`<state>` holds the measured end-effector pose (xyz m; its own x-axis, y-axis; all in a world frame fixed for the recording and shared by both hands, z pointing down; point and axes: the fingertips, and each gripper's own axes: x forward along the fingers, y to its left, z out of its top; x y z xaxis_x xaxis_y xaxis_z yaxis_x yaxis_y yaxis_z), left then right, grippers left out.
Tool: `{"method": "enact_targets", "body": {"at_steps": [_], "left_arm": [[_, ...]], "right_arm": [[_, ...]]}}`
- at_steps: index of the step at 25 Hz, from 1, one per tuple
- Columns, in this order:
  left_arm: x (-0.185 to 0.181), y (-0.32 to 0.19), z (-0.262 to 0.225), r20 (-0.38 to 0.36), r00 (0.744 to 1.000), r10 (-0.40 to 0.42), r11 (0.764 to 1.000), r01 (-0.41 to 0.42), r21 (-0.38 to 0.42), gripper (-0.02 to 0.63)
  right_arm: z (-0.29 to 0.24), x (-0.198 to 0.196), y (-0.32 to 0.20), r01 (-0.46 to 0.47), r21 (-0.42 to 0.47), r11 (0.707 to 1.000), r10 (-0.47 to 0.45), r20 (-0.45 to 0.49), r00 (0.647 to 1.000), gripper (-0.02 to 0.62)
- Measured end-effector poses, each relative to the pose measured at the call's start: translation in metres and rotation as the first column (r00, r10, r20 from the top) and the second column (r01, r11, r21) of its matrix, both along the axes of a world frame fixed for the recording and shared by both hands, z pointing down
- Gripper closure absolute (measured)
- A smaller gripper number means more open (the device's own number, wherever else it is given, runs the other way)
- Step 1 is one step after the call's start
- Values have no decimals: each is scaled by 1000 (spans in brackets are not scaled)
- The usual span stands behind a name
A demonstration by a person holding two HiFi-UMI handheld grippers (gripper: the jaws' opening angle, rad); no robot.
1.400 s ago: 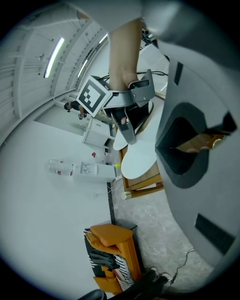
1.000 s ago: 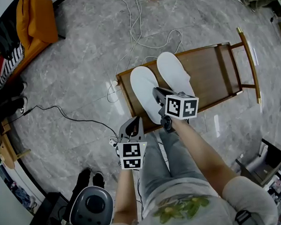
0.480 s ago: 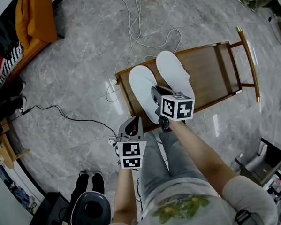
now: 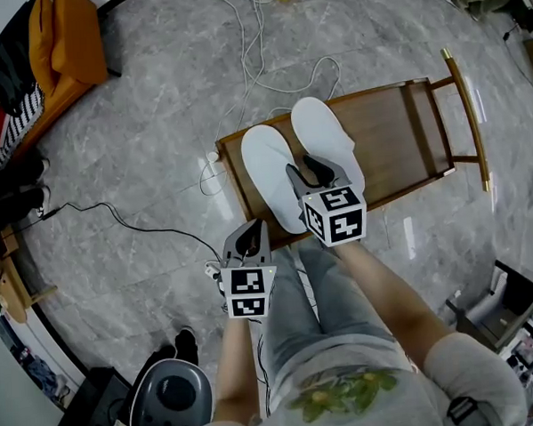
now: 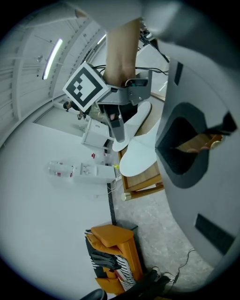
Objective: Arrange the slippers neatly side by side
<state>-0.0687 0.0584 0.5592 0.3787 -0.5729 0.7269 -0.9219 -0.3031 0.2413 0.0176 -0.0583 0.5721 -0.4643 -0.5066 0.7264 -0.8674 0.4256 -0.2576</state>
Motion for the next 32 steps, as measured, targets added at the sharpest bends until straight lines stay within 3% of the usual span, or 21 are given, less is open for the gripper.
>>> {"method": "enact_targets", "body": {"at_steps": [4,8,17,22,26,30,32], "left_arm": [[6,0,-3,-3,1000,15,1000,-15,3,591],[12,0,-4,-7,1000,30,1000,-30,1,591],[15,-2,-2,-3,999,46,999,-46,-6,591],[17,-5,0,0,999,50,999,-50,-10,591],[20,-4,1,-2,999,51,999,-51,-13,591],[23,-3,3,-1,999,50,999,-50,-17,591],[23,-3,5,0,999,48,999,-48,-19,591]], "right_arm": [[-9,20,-12,56,91,994,-45,-119,992,419],[-11,40,-26,96,127,987,-64,-236,970,383],[17,78,-39,140,47,989,-117,-336,935,339],[29,87,-41,136,16,991,-123,-338,933,341],[30,88,-38,116,-6,993,-111,-326,939,411],[36,93,-35,91,-31,995,-96,-323,942,525],[39,95,-32,68,-47,997,-79,-311,947,540]]}}
